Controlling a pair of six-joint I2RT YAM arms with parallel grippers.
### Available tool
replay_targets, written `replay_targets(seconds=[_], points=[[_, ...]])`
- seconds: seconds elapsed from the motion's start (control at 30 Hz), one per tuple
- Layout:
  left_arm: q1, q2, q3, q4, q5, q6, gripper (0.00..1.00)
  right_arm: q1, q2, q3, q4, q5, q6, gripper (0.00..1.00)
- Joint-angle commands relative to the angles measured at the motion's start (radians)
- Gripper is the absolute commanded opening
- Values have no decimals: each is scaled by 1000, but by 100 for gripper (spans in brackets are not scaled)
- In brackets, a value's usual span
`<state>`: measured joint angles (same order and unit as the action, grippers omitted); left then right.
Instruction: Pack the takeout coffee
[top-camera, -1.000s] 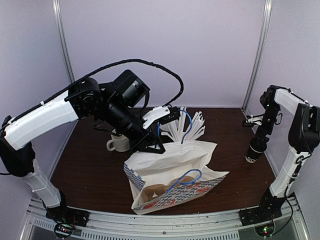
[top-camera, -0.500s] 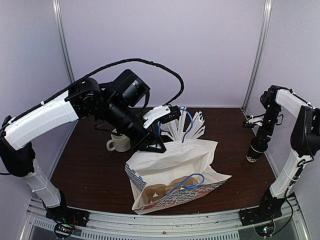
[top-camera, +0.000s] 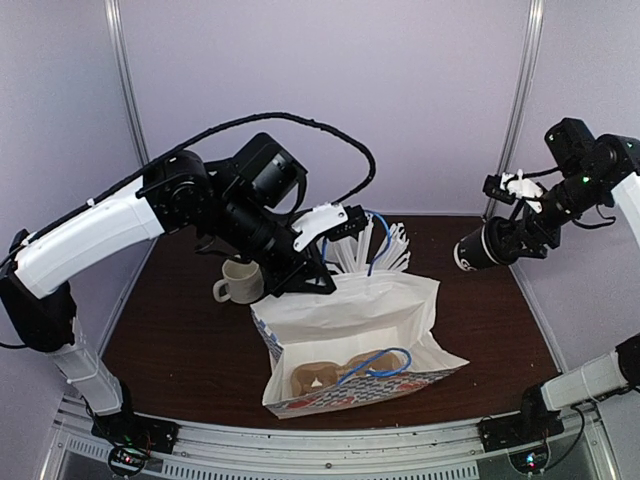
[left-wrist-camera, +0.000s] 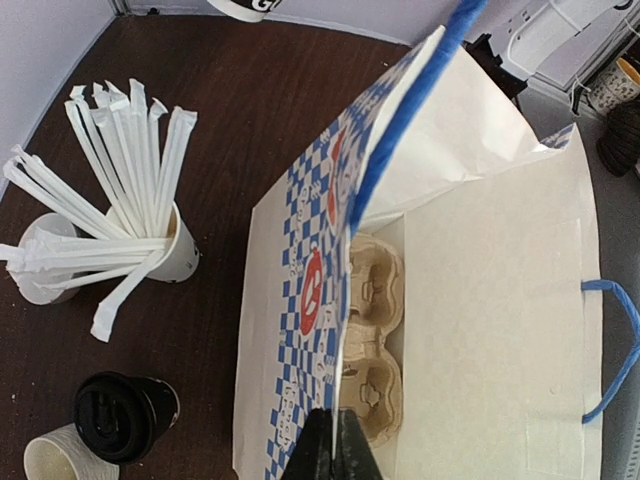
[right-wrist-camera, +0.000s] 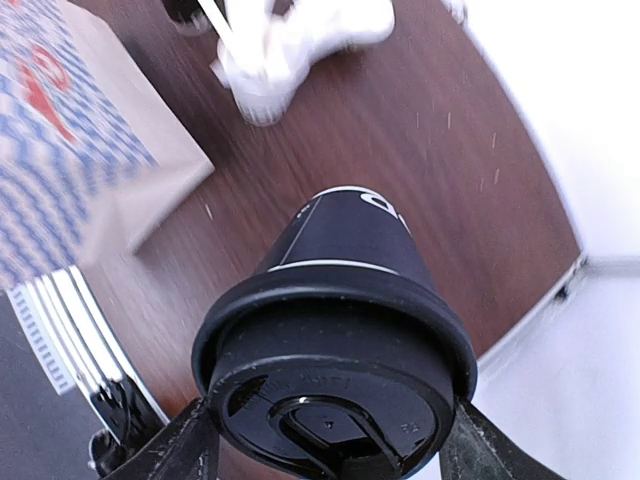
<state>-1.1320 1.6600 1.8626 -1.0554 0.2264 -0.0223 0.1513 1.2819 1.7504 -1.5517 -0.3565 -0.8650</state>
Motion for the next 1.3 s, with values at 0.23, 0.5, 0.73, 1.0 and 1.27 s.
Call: replay_targets(seconds=[0.23, 0.5, 0.73, 1.0, 1.27], points=[[-20, 43, 100, -32, -140, 41, 0, 45, -10, 358, -158, -433, 36, 57], [-33, 95, 109, -28, -166, -47, 1, 151, -2, 482, -203, -572, 2, 56], [-37, 90, 127, -27, -206, -111, 3, 355, 17, 407, -226, -424, -70, 55], [-50, 52, 132, -15, -256, -146, 2, 581, 42, 386, -208, -277, -79, 55], [-73, 49, 139, -15, -270, -159, 1, 831, 142, 400, -168, 60, -48, 52]])
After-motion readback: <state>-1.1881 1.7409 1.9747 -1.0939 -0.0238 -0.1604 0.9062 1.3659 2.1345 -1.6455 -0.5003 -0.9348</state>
